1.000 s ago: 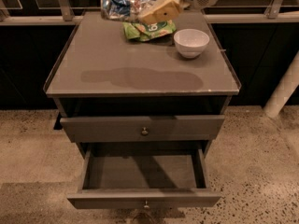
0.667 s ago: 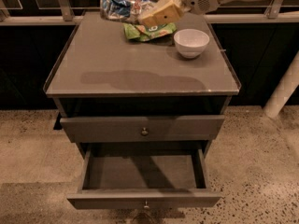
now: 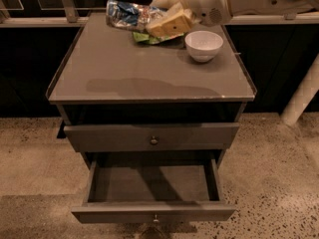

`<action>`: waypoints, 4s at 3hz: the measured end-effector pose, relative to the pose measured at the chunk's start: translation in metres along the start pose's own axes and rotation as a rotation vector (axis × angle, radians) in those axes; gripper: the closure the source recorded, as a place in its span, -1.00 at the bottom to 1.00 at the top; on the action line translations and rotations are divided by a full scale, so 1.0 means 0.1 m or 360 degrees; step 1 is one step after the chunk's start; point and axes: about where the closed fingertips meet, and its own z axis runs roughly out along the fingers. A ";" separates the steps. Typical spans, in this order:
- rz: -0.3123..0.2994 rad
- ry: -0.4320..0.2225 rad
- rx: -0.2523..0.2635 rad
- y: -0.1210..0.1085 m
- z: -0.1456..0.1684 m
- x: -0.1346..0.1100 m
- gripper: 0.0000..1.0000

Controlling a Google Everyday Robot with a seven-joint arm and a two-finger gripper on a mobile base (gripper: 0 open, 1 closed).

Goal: Place redbull can into middle drawer

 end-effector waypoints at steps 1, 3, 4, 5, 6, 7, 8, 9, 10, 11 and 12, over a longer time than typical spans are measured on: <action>0.0117 -0.0063 0.0157 0.26 -0.11 0.01 1.00; 0.0497 -0.0010 0.0289 1.01 0.00 0.84 1.00; 0.0497 -0.0010 0.0288 1.01 0.00 0.84 1.00; 0.0587 -0.0013 0.0230 1.23 0.11 0.99 1.00; 0.0810 -0.0038 0.0228 1.62 0.20 1.30 1.00; 0.0990 -0.0049 0.0226 2.05 0.24 1.63 1.00; 0.1113 -0.0026 0.0247 2.38 0.24 1.97 1.00; 0.1113 -0.0026 0.0246 2.38 0.24 1.97 1.00; 0.1225 -0.0015 0.0086 2.76 0.39 2.29 1.00; 0.1406 0.0037 -0.0017 3.22 0.46 2.73 1.00; 0.1545 0.0124 -0.0006 3.55 0.47 3.06 1.00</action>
Offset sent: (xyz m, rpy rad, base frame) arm -0.0787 -0.0334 -0.1505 0.2178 0.2345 -0.3261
